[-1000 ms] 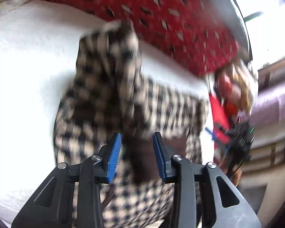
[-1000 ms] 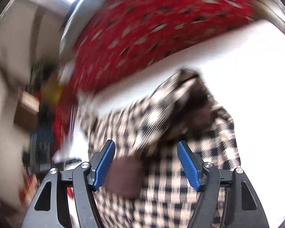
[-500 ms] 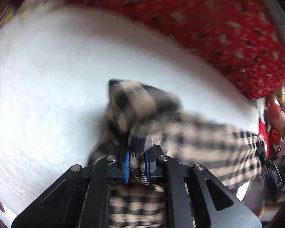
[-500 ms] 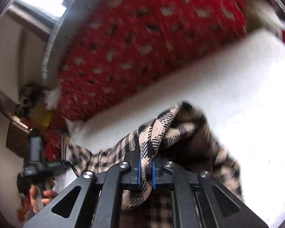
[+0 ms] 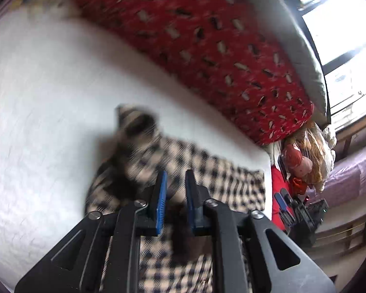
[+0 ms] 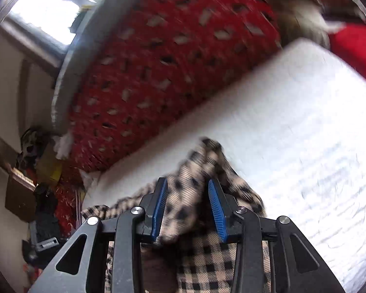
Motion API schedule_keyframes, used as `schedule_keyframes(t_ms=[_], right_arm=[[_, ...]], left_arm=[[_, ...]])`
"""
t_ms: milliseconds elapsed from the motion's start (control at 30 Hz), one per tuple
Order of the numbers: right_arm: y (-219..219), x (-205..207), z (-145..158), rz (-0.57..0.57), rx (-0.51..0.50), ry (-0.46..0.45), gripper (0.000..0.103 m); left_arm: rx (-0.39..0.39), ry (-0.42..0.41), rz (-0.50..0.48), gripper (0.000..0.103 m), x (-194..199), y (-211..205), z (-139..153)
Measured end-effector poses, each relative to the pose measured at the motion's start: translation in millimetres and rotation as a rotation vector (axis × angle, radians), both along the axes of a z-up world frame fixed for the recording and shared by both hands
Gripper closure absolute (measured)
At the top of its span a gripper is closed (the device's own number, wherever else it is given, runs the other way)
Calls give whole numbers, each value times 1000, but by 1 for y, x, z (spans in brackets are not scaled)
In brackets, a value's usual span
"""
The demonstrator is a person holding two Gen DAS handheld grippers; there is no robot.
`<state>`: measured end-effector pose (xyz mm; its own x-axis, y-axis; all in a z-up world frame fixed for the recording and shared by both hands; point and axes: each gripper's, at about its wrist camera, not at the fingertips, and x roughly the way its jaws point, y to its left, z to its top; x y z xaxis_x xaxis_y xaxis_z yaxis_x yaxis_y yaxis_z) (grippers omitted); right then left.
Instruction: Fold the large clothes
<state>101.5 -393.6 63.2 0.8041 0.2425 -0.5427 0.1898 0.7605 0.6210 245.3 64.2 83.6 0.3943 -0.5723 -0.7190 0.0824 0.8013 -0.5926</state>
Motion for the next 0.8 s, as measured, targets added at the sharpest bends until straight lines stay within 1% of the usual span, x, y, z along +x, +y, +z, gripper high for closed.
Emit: schedule_keyframes(t_ms=[33,67,100,133,167,200,233,267,333,367,400,433,467,500,533,633,700,800], right_arm=[[9,8,1,24,-9,-14,66],[17,12,-2,45,-28,-10,66],[24,23,-7,67,-77,24,66],[33,34,-20,95,-131,97,69],[40,46,-38,124,-170,208,69],[45,58,-63,160,-201,363,70],[47,59,-72,174,-212,404,70],[48,53,-65,171,-227,367,70],[45,44,-49,181,-237,379,67],[41,35,-43,183,-211,382,65],[35,25,-38,193,-170,394,62],[30,13,-35,205,-133,419,56],[27,1,-35,211,-113,444,53],[23,-17,-38,219,-103,473,48],[18,-35,-40,224,-100,498,46],[2,-86,-51,193,-120,557,47],[-9,-113,-58,139,-128,587,44],[-26,-149,-67,65,-26,575,44]], left_arm=[[52,-9,1,80,10,-12,-2],[119,1,3,80,19,-22,-11],[190,31,9,80,28,-32,-24],[280,102,11,80,37,-38,-49],[310,170,9,82,40,-40,-67],[299,211,1,83,39,-38,-83],[299,175,8,84,34,-36,-78],[305,165,-2,84,28,-34,-71],[275,186,-49,84,13,-27,-60],[260,201,-91,84,1,-23,-55],[262,210,-127,83,-12,-19,-50],[269,215,-161,79,-27,-13,-47],[284,221,-199,71,-48,-2,-44],[292,221,-216,65,-60,4,-43],[308,219,-235,55,-81,17,-42],[326,226,-231,53,-121,51,-48],[303,256,-211,53,-140,70,-56],[265,334,-189,53,-168,98,-79]])
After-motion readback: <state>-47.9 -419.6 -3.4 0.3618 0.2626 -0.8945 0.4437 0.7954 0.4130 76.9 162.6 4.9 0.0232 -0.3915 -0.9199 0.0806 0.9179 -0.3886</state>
